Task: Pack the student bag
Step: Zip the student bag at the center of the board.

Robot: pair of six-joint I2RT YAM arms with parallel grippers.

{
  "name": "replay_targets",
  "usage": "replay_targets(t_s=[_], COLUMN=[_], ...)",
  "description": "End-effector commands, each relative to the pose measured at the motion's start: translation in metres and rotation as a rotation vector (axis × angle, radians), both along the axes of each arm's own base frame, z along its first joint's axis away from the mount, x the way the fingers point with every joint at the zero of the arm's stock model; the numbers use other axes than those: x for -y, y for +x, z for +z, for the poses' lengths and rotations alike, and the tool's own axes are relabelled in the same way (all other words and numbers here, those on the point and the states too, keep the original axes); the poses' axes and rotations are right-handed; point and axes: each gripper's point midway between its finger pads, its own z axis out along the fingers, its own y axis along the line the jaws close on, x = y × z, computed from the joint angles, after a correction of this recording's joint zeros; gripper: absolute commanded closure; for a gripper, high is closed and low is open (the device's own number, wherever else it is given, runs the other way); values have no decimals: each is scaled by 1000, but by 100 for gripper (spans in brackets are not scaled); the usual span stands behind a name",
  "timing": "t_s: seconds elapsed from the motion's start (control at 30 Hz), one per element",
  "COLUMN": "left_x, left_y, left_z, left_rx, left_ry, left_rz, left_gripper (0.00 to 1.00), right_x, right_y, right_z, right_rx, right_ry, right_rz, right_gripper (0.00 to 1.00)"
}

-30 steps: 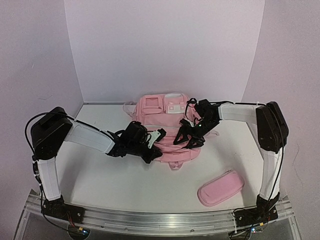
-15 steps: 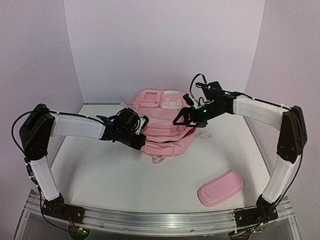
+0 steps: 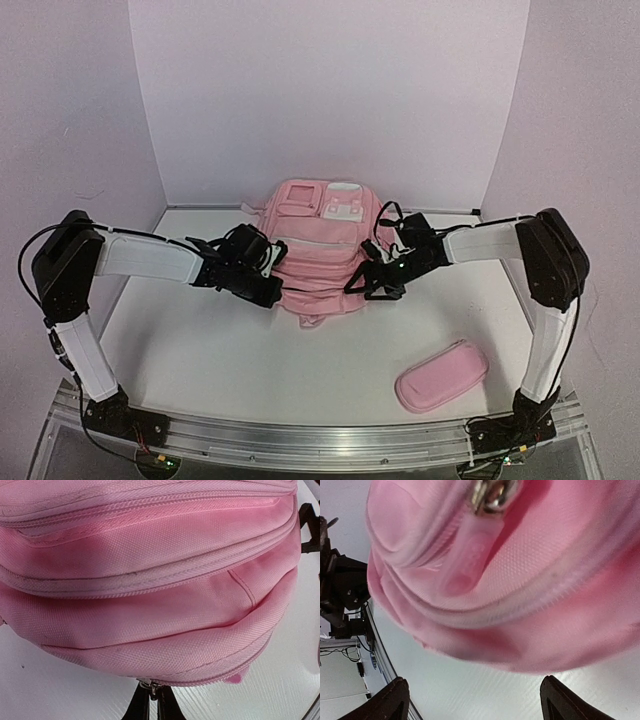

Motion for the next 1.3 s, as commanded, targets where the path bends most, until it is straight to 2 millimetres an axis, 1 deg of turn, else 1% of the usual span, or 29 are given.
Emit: replay_targets(t_s=[0.0, 0.13, 0.23, 0.37, 0.5, 0.6, 0.67, 0.73, 0.8, 0.83, 0.87, 0.93, 1.03, 1.1, 1.13, 1.17, 1.2, 1.23, 1.27], left_x=[25, 54, 79, 102, 119, 132, 138, 136, 126, 121, 118, 118, 134, 151, 157, 162, 165, 169, 170], left_y=[-10, -30, -37, -34, -37, -40, -41, -39, -36, -36, -36, -37, -37, -31, -29, -27, -26, -26, -27], left_z=[22, 21, 30, 44, 46, 47, 50, 55, 56, 54, 53, 54, 54, 61, 61, 61, 64, 68, 72], left_rx=[-35, -51, -36, -13, -28, -46, -59, -52, -34, -29, -25, -28, -47, -47, -51, -53, -53, -54, -58], left_ry=[-76, -66, -88, -124, -155, -204, -234, -247, -233, -222, -213, -209, -217, -241, -244, -245, -250, -255, -260], left_rz=[-74, -168, -220, -243, -274, -288, -281, -252, -212, -200, -192, -205, -262, -287, -296, -304, -314, -325, -334], left_gripper=[100, 100, 100, 100, 100, 100, 100, 99, 98, 96, 95, 93, 92, 91, 89, 87, 82, 77, 69], right_x=[-31, -52, -63, -79, -92, -92, -85, -73, -52, -40, -31, -14, 1, 12, 17, 23, 28, 34, 38], right_y=[12, 9, 7, 5, 8, 9, 8, 9, 15, 17, 17, 13, 3, -5, -8, -10, -11, -11, -11], right_z=[16, 26, 29, 30, 45, 57, 69, 82, 94, 95, 95, 90, 82, 79, 76, 74, 73, 72, 70], right_rx=[25, 41, 60, 61, 66, 83, 97, 107, 146, 170, 198, 248, 300, 318, 317, 316, 318, 322, 328], right_ry=[159, 236, 272, 317, 385, 408, 422, 432, 407, 371, 330, 220, 125, 79, 60, 46, 33, 19, 4], right_rz=[-8, -24, -35, -43, -65, -72, -73, -81, -107, -115, -112, -99, -63, -50, -52, -55, -59, -66, -70], right_gripper=[12, 14, 20, 27, 29, 28, 26, 22, 20, 19, 17, 15, 13, 13, 13, 13, 14, 14, 15])
